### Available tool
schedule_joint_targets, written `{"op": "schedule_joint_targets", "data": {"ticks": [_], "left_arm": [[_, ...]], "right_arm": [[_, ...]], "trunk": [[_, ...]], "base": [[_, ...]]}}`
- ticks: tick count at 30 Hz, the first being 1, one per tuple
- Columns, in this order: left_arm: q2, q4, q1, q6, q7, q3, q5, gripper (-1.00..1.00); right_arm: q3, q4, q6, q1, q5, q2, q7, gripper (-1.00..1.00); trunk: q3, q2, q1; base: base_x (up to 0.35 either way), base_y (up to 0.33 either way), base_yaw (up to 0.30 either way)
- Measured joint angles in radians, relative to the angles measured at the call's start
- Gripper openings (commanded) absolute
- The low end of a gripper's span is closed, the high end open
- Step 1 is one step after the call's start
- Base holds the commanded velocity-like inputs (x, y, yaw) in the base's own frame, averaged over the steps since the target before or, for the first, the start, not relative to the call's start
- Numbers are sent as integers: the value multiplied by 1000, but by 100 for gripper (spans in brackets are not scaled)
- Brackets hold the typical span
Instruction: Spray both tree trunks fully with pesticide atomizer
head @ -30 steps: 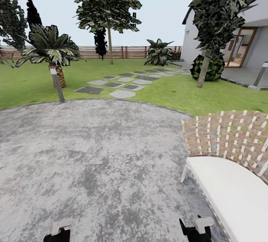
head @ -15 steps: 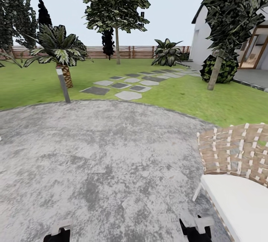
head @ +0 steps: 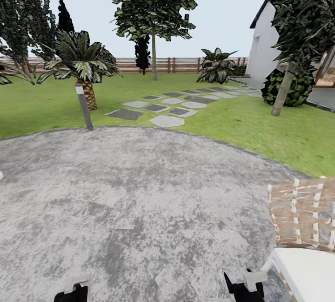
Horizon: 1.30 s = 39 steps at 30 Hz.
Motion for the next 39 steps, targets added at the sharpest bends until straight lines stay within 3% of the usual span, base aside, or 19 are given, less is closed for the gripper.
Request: {"op": "schedule_joint_targets", "data": {"ticks": [4, 39], "left_arm": [[0, 1, 0, -24, 2, 0, -1, -100], [0, 2, 0, -25, 2, 0, -1, -100]], "right_arm": [[0, 0, -1, 0, 0, -1, -1, 100], [0, 1, 0, 0, 0, -1, -2, 100]], "trunk": [[0, 0, 0], [0, 0, 0]], "base": [[340, 0, 5], [340, 0, 0]]}}
